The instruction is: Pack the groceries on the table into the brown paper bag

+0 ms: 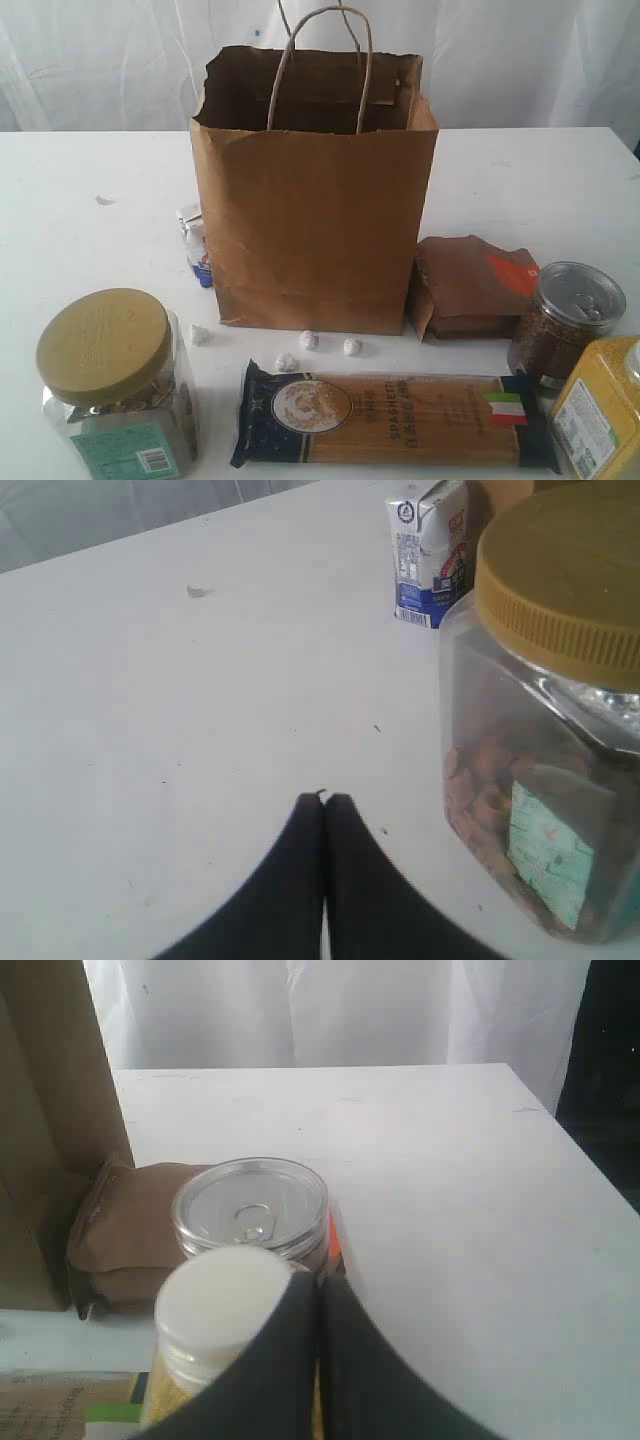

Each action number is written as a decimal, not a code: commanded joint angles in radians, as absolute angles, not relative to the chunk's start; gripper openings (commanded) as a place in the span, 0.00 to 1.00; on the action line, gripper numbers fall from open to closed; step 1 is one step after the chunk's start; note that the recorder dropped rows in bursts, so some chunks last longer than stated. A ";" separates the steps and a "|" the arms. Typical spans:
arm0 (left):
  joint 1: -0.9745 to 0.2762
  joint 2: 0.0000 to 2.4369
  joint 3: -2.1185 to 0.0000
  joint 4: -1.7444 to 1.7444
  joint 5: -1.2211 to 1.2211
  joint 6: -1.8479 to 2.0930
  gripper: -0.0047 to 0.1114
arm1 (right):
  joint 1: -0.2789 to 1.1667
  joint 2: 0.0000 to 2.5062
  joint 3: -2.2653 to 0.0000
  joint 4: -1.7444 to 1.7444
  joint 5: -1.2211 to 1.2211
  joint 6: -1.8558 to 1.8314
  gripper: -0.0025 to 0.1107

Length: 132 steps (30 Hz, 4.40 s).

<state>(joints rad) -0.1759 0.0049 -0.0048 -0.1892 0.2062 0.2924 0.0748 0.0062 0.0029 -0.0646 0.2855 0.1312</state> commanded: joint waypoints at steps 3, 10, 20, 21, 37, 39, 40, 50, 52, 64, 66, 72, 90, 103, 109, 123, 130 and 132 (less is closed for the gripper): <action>-0.171 0.000 0.000 -0.200 0.209 0.291 0.04 | 0.070 0.000 0.000 -0.071 0.277 0.136 0.02; -0.171 0.000 0.000 -0.200 0.209 0.291 0.04 | 0.070 0.000 0.000 -0.071 0.277 0.136 0.02; -0.171 0.000 0.000 -0.272 0.000 0.219 0.04 | 0.070 0.000 0.000 -0.071 0.277 0.136 0.02; -0.171 0.000 0.000 -0.303 -0.008 0.157 0.04 | 0.070 0.000 0.000 -0.071 0.277 0.136 0.02; -0.272 0.134 -0.811 -0.352 0.854 0.011 0.04 | 0.070 0.000 0.000 -0.071 0.277 0.136 0.02; -0.267 0.205 -0.891 -0.324 0.954 0.034 0.04 | 0.070 0.000 0.000 -0.071 0.281 0.136 0.02; -0.267 0.245 -0.919 -0.321 0.993 0.051 0.04 | 0.070 0.000 0.000 -0.071 0.283 0.136 0.02; -0.267 0.679 -0.891 -0.487 1.088 0.356 0.51 | 0.070 0.000 0.000 -0.071 0.283 0.136 0.02; -0.267 0.745 -0.888 -0.489 1.054 0.379 0.72 | 0.070 0.000 0.000 -0.071 0.283 0.136 0.02; -0.273 1.121 -0.928 -0.467 0.988 0.493 0.84 | 0.070 0.000 0.000 -0.071 0.285 0.136 0.02; -0.273 1.142 -0.956 -0.459 0.998 0.501 0.84 | 0.070 0.000 0.000 -0.071 0.285 0.136 0.02; -0.273 1.172 -1.012 -0.468 1.016 0.602 0.84 | 0.070 0.000 0.000 -0.071 0.285 0.136 0.02; -0.368 1.177 -1.020 -0.377 1.010 0.629 0.84 | 0.070 0.000 0.000 -0.071 0.285 0.136 0.02; -0.411 1.177 -1.021 -0.235 0.881 0.487 0.84 | 0.070 0.000 0.000 -0.071 0.285 0.136 0.02; -0.411 1.177 -1.021 -0.249 0.877 0.485 0.84 | 0.070 0.000 0.000 -0.071 0.285 0.136 0.02; -0.411 1.177 -1.021 -0.245 0.889 0.422 0.95 | 0.070 0.000 0.000 -0.071 0.284 0.154 0.02; -0.411 1.177 -1.021 -0.245 0.889 0.422 0.95 | 0.070 0.000 0.000 -0.071 0.284 0.154 0.02; -0.411 1.185 -1.021 -0.242 0.889 0.422 0.95 | 0.070 0.000 0.000 -0.071 0.284 0.154 0.02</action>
